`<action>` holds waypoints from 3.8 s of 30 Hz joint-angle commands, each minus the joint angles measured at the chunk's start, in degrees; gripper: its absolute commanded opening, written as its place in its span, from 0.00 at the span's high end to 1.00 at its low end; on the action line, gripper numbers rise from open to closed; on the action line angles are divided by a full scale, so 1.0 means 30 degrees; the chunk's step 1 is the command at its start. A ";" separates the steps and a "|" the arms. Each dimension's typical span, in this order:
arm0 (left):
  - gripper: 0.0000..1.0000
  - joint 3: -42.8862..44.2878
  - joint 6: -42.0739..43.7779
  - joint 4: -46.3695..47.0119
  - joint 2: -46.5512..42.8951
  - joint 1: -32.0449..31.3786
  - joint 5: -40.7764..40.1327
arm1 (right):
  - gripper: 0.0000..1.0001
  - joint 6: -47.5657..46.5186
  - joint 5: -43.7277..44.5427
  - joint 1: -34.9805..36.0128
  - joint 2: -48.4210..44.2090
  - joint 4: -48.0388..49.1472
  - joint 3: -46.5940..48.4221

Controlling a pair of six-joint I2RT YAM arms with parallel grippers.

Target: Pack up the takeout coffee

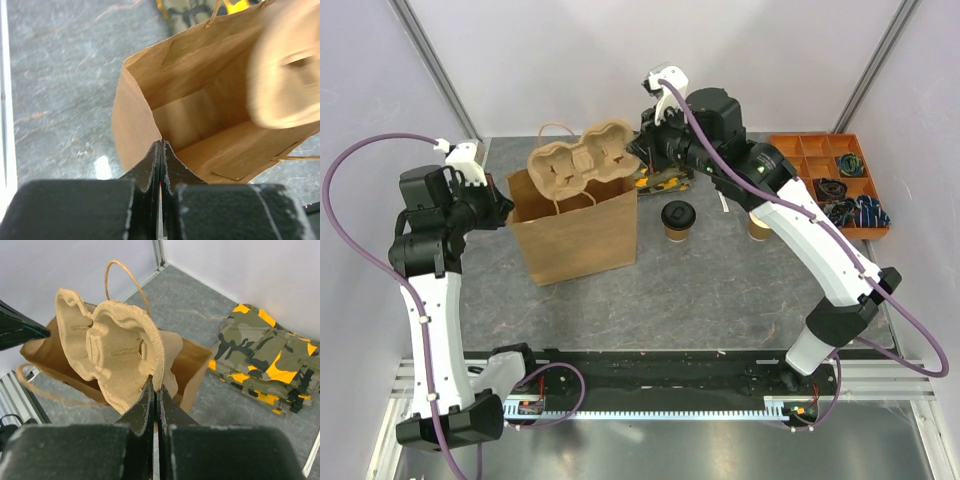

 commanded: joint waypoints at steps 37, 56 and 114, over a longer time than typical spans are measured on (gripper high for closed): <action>0.98 -0.6044 -0.7721 0.2784 -0.8023 -0.1332 0.4318 | 1.00 0.5338 0.1815 0.4136 0.1998 -0.2937 -0.2061; 0.32 -0.1810 -0.0892 -0.0403 -0.7947 -0.1332 0.4252 | 1.00 0.0912 0.0671 0.4579 0.2090 -0.3057 -0.4137; 0.36 -0.2236 -0.7105 -0.2168 -0.5330 -0.0454 0.3036 | 1.00 0.3779 0.1316 0.3904 0.3964 -0.4844 -0.1413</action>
